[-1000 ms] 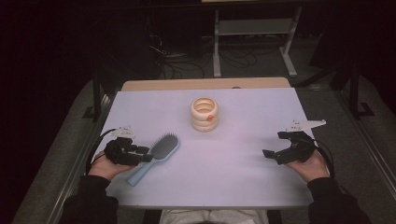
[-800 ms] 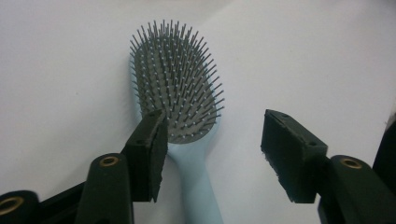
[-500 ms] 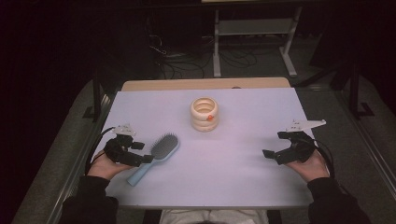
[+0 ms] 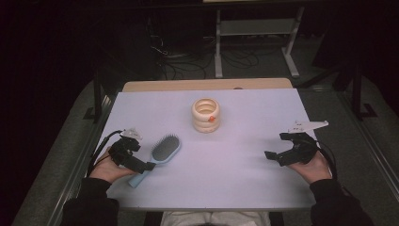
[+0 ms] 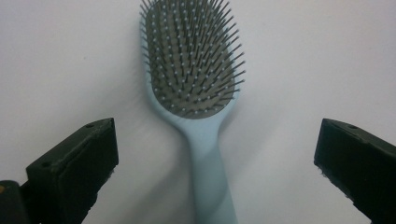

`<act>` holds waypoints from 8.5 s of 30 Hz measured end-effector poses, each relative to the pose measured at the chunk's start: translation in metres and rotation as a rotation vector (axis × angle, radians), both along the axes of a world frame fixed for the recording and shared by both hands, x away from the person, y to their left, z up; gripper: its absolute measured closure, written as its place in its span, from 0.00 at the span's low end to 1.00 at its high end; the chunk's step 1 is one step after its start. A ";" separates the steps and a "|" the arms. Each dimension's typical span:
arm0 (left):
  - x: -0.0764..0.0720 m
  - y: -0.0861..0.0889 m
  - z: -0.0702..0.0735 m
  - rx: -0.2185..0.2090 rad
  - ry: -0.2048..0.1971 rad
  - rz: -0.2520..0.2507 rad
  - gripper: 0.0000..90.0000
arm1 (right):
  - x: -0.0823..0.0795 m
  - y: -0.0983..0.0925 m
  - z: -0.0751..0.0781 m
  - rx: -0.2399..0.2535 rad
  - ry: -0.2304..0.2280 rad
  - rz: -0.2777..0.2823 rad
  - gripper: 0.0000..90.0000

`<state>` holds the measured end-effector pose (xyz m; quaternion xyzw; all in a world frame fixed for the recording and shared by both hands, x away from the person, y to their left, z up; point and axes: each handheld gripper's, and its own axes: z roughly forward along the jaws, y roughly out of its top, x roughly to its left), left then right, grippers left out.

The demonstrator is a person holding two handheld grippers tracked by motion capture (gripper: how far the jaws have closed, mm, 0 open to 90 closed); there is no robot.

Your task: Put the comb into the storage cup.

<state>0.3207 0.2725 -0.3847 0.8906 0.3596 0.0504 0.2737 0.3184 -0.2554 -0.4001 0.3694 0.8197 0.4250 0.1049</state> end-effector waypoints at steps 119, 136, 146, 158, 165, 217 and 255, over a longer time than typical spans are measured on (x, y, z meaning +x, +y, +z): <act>0.020 0.012 0.016 -0.028 -0.094 0.038 0.78 | 0.000 0.000 0.000 -0.018 -0.012 -0.005 0.00; 0.034 -0.006 0.041 -0.052 -0.152 0.013 0.78 | -0.001 0.000 0.001 -0.016 -0.015 -0.003 0.00; 0.037 -0.016 0.049 -0.086 -0.180 -0.014 0.78 | -0.001 0.000 0.000 -0.016 -0.013 -0.001 0.00; 0.041 -0.034 0.059 -0.101 -0.215 -0.038 0.78 | -0.001 0.000 0.000 -0.015 -0.012 -0.001 0.00; 0.041 -0.044 0.067 -0.123 -0.244 -0.053 0.78 | -0.001 0.003 0.001 -0.005 -0.011 0.011 0.00; 0.035 -0.105 0.081 -0.183 -0.406 -0.091 0.78 | 0.056 0.072 0.088 0.080 -0.064 0.170 0.00; 0.022 -0.135 0.053 -0.223 -0.486 -0.197 0.78 | 0.084 0.109 0.106 0.294 0.014 0.194 0.13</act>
